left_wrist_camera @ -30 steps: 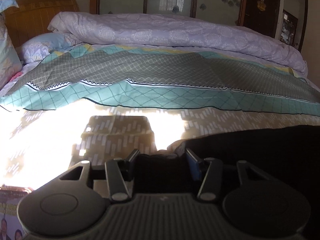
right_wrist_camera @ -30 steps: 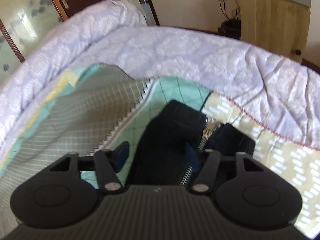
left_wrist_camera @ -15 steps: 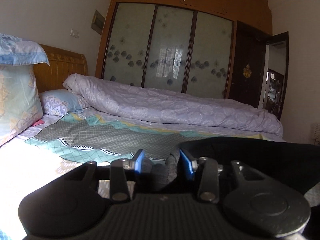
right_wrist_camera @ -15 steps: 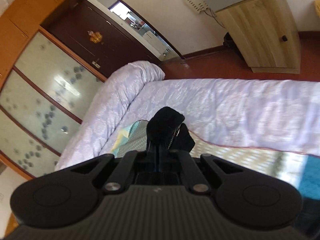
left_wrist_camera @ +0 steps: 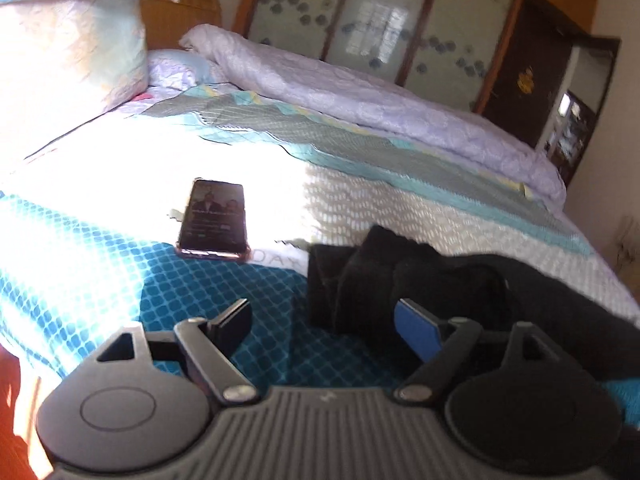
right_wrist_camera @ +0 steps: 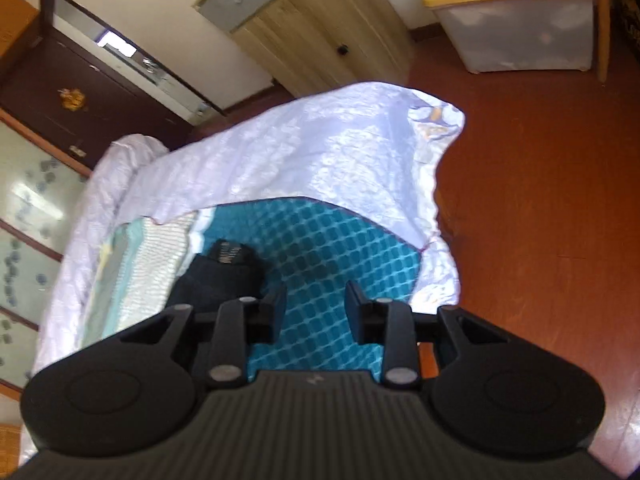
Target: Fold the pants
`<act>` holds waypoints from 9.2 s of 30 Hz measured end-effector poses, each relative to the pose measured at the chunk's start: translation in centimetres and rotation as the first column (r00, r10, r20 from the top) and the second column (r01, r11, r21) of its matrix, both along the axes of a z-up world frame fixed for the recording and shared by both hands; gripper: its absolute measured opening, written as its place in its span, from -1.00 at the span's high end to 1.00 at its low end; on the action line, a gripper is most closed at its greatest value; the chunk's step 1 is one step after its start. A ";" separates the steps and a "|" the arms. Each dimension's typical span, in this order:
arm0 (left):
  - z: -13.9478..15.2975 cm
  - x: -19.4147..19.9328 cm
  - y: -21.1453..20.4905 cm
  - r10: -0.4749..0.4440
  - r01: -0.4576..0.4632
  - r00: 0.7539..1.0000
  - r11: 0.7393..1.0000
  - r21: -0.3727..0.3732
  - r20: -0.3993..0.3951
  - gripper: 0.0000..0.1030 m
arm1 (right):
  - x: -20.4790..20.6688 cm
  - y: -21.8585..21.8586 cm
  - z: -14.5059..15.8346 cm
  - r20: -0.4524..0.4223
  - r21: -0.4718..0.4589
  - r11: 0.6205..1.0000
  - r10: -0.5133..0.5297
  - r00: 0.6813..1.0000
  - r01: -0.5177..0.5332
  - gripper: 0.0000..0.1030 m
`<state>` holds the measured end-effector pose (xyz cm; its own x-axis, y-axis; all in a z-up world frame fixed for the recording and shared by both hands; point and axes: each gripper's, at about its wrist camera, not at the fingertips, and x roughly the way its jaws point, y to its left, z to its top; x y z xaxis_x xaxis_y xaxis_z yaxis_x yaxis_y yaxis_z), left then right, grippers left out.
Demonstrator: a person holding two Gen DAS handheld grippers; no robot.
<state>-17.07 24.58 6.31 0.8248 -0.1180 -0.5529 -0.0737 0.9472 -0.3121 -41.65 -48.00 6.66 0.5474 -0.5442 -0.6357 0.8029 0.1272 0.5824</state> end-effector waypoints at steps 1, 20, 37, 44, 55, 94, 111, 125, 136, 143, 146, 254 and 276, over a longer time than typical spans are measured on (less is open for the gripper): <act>0.4 0.5 1.4 0.038 -0.038 0.999 0.997 -0.065 0.006 -0.61 | 0.7 0.2 0.8 0.008 -0.013 1.000 0.026 1.000 -0.026 0.31; -0.8 16.3 -3.8 -0.110 0.105 0.991 0.993 -0.061 -0.073 0.87 | 39.6 34.4 -2.5 -0.270 -0.099 0.018 0.962 0.045 -0.995 0.14; -1.8 10.7 2.5 -0.017 -0.043 0.982 0.950 -0.308 -0.189 -0.57 | 41.5 38.7 -3.3 -0.191 -0.206 -0.002 0.981 0.039 -0.979 0.08; -4.4 10.9 -0.7 -0.056 -0.007 0.978 0.955 -0.296 -0.203 0.63 | 46.5 40.5 -7.9 0.006 0.006 0.012 1.000 0.012 -1.000 0.62; -1.1 7.4 1.1 0.109 -0.127 0.986 0.981 -0.145 -0.125 0.30 | 40.6 36.6 -3.7 0.012 -0.108 0.124 0.992 0.124 -0.986 0.46; -4.4 15.1 -18.3 -0.119 0.160 0.949 0.980 0.120 -0.293 0.29 | 13.7 -5.3 5.4 0.300 -0.367 0.882 0.414 0.860 -0.296 0.74; -4.6 15.3 -18.1 -0.143 0.181 0.947 0.978 0.108 -0.289 0.20 | 6.2 -3.8 -5.1 0.320 -0.060 0.981 0.196 0.927 -0.187 0.08; -3.2 14.1 -17.7 -0.159 0.180 0.957 0.982 0.065 -0.243 0.22 | 14.1 -4.4 -4.7 0.226 -0.115 0.973 0.221 0.949 -0.199 0.68; 0.4 10.7 -16.3 -0.200 0.196 0.975 0.979 -0.045 -0.099 0.16 | 24.2 13.0 2.1 -0.351 -0.390 0.458 0.728 0.589 -0.799 0.58; 0.6 8.3 -12.4 -0.167 0.161 0.982 0.984 -0.072 -0.088 0.07 | 27.3 22.7 -4.5 -0.774 -0.242 0.193 0.553 0.309 -0.951 -0.15; 0.4 7.2 -10.4 -0.142 0.135 0.985 0.988 -0.081 -0.096 0.06 | 25.3 23.4 -1.9 -0.707 -0.278 0.169 0.631 0.320 -0.946 -0.40; 1.2 8.0 -17.2 -0.372 0.372 0.928 0.928 -0.019 0.013 -0.06 | 31.3 28.7 -1.7 0.024 -0.250 0.525 0.843 0.537 -0.813 0.84; -3.4 8.0 -21.7 -0.419 0.455 0.885 0.873 0.178 -0.204 -0.06 | 43.9 28.3 -4.6 0.004 0.039 0.402 0.916 0.402 -0.915 0.77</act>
<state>-9.02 2.91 2.90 0.6191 -0.3107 -0.7212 0.3334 0.9355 -0.1169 2.23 -19.72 2.04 0.6965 0.2948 -0.6542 0.2261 0.7751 0.5900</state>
